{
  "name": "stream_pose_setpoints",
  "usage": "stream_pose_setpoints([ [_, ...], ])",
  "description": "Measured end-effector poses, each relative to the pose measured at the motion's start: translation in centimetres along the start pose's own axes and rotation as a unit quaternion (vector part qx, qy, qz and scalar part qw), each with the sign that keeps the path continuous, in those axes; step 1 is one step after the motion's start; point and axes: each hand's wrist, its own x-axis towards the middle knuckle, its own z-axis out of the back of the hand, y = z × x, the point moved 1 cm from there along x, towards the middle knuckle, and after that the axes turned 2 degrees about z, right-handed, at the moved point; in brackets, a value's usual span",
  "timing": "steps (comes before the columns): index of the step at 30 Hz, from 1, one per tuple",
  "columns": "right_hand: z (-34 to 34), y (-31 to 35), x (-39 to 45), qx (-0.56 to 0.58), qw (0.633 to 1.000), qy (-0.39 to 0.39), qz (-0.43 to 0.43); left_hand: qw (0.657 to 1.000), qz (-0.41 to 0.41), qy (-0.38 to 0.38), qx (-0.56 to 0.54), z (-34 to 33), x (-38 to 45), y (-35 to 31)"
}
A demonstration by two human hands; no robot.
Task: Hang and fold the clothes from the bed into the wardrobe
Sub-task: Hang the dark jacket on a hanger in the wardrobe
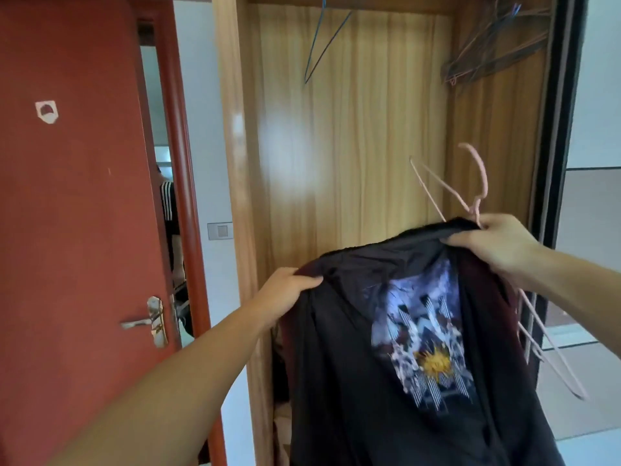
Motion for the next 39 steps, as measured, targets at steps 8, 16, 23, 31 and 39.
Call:
stream_pose_setpoints([
  [8,0.0,-5.9,-3.4,0.084,0.988,0.026,-0.127,0.995,0.007,-0.079,0.060,-4.9,2.4,-7.4],
  [16,2.7,-6.4,-4.8,0.164,0.977,-0.102,-0.095,0.971,-0.012,-0.105,0.216,-6.8,3.3,-7.3],
  [23,3.1,-9.9,-7.1,-0.017,0.995,-0.046,-0.091,0.950,-0.015,-0.168,0.263,-3.3,4.2,-7.1],
  [31,0.0,-8.4,-5.8,-0.096,0.994,0.057,-0.019,0.928,-0.093,-0.156,0.326,-2.3,3.8,-8.9],
  [39,-2.9,-4.1,-6.5,-0.187,0.976,0.071,0.087,0.898,-0.190,-0.105,0.383,-7.2,2.3,-11.2],
])
